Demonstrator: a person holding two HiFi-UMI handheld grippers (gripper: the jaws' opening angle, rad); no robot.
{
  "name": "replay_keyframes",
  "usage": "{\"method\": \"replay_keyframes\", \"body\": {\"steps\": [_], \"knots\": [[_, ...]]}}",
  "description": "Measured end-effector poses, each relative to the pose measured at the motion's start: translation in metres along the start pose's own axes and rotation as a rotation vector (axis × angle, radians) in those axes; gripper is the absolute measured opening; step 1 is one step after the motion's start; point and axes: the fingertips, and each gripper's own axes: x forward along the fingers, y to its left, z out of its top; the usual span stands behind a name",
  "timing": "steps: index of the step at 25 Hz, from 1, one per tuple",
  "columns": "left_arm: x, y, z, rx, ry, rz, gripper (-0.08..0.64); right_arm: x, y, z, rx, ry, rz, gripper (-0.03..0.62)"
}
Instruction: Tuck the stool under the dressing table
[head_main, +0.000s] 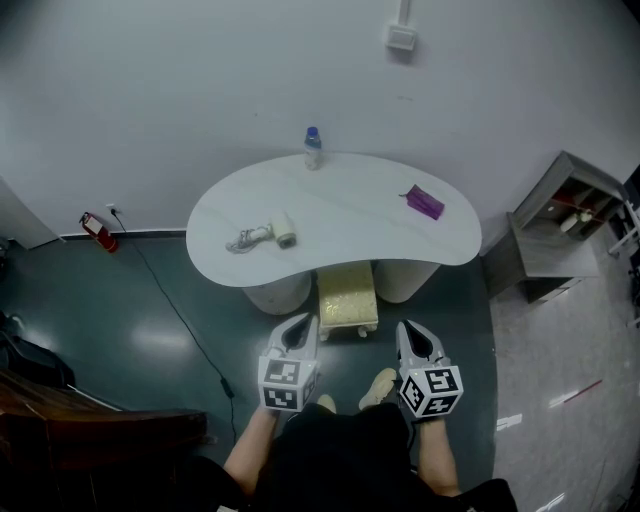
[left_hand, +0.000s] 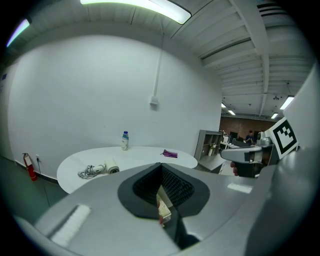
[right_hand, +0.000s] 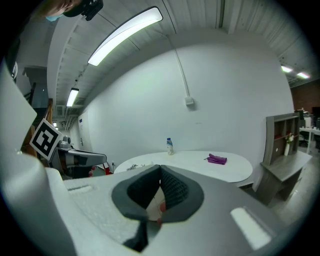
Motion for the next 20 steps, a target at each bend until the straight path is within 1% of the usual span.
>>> {"method": "replay_keyframes", "body": {"steps": [20], "knots": [[0.006, -0.010, -0.004, -0.013, 0.014, -0.004, 0.009, -0.007, -0.013, -0.006, 0.020, 0.005, -0.002, 0.003]]}}
